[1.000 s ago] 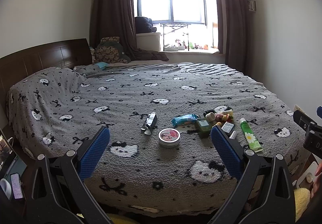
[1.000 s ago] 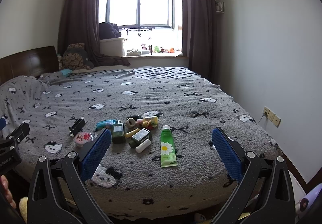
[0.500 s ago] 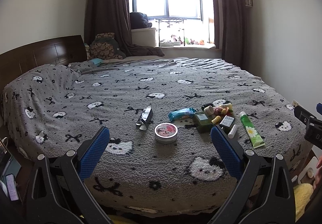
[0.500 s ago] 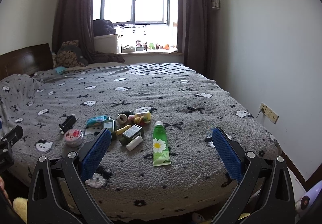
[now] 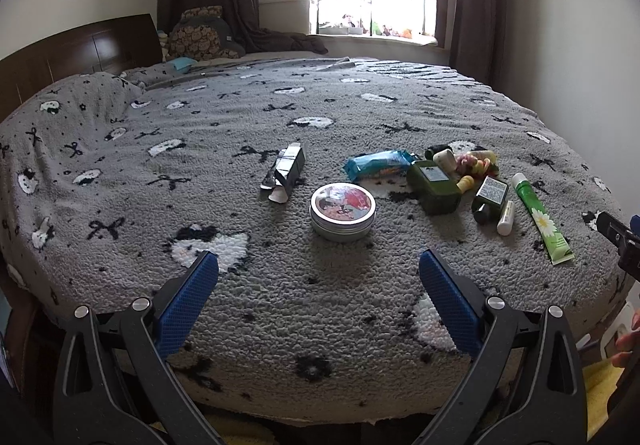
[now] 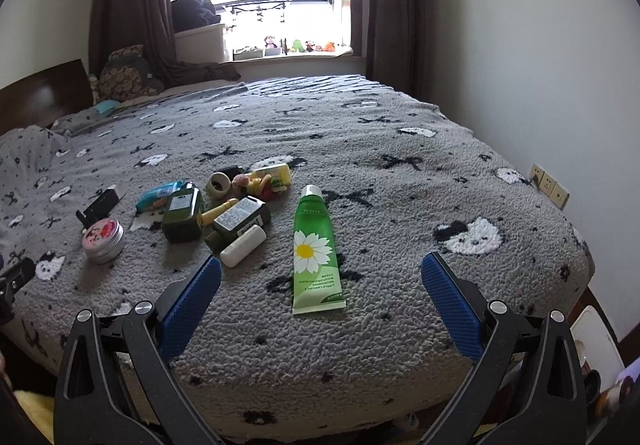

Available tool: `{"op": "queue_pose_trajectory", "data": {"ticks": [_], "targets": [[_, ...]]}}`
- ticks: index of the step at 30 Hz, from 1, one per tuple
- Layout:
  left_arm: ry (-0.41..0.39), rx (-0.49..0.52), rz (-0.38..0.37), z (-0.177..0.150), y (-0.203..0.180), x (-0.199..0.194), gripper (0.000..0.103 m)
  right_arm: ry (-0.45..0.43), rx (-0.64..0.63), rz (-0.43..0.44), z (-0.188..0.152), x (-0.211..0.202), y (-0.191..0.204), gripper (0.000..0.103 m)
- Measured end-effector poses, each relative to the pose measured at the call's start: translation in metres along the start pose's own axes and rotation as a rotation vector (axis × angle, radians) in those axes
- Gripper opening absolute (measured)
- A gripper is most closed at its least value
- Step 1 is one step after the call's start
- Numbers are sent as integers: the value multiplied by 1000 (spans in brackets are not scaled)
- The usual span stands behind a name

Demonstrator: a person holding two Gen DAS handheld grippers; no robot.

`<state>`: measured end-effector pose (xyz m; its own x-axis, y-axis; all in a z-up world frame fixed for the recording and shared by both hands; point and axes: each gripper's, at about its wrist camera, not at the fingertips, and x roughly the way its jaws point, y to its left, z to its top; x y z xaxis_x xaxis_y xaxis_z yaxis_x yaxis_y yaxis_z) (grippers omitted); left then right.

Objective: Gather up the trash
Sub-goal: 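Grasp the pink round tin with the left tool while the right tool grasps the green daisy tube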

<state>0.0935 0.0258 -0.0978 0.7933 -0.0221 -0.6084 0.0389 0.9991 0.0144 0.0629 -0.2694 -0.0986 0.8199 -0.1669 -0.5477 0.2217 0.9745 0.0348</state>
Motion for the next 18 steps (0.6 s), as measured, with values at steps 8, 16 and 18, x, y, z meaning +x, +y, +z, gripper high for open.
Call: {"op": "queue_pose_trajectory", "data": {"ticks": [8, 16, 18], "targets": [[97, 52, -55, -1, -15, 66, 83, 98, -40, 12, 5, 60, 2, 100], [168, 40, -98, 12, -18, 116, 83, 184, -24, 36, 23, 124, -3, 92], [176, 38, -86, 15, -18, 128, 83, 197, -41, 46, 27, 137, -1, 90]]}}
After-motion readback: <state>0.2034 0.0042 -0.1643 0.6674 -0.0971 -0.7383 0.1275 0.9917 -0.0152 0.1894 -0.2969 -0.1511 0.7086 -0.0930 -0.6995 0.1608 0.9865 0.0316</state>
